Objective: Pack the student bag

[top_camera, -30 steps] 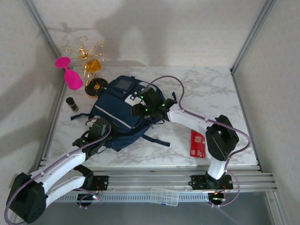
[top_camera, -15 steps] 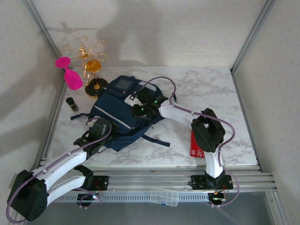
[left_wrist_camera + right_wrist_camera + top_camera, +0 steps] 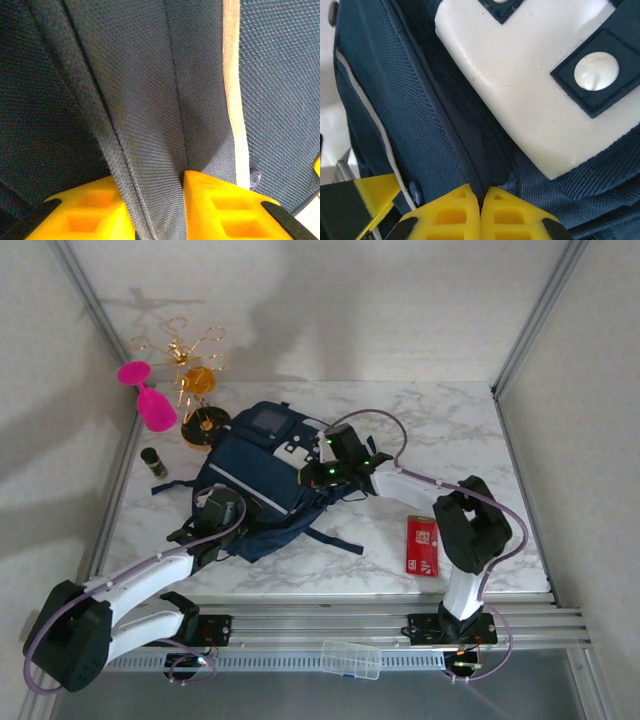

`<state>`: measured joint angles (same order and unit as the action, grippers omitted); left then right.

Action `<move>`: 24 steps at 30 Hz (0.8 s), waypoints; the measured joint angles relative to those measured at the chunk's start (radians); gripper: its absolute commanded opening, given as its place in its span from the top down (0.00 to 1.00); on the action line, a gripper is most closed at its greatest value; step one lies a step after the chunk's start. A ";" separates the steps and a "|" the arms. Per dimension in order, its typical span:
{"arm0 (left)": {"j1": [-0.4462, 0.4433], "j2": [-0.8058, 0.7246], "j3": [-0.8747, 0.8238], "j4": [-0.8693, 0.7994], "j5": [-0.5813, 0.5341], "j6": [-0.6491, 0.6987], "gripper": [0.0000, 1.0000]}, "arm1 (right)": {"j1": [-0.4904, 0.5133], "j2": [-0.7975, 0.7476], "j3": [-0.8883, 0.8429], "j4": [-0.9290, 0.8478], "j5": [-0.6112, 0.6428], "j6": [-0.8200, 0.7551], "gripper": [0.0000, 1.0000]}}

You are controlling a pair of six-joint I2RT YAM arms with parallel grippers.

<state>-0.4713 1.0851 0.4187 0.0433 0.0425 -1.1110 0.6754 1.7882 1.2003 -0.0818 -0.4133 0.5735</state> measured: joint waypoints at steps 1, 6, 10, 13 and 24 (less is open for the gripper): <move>-0.007 0.024 0.013 0.016 0.011 -0.003 0.72 | -0.013 -0.021 -0.023 0.012 -0.005 0.005 1.00; -0.055 0.183 0.148 0.058 0.037 -0.003 0.71 | -0.098 -0.160 -0.162 0.074 -0.021 0.096 1.00; -0.070 0.289 0.264 0.108 0.045 0.006 0.65 | -0.148 -0.253 -0.255 0.106 0.024 0.188 1.00; -0.055 0.328 0.356 0.092 0.039 0.034 0.57 | -0.151 -0.288 -0.310 0.173 0.067 0.273 1.00; -0.286 0.077 0.325 0.007 -0.134 -0.020 0.49 | -0.082 -0.269 -0.390 0.401 0.129 0.535 1.00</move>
<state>-0.7574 1.1625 0.7433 0.0502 -0.0914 -1.1313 0.5938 1.5188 0.8104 0.3195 -0.2840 1.1088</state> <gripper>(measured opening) 0.507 0.045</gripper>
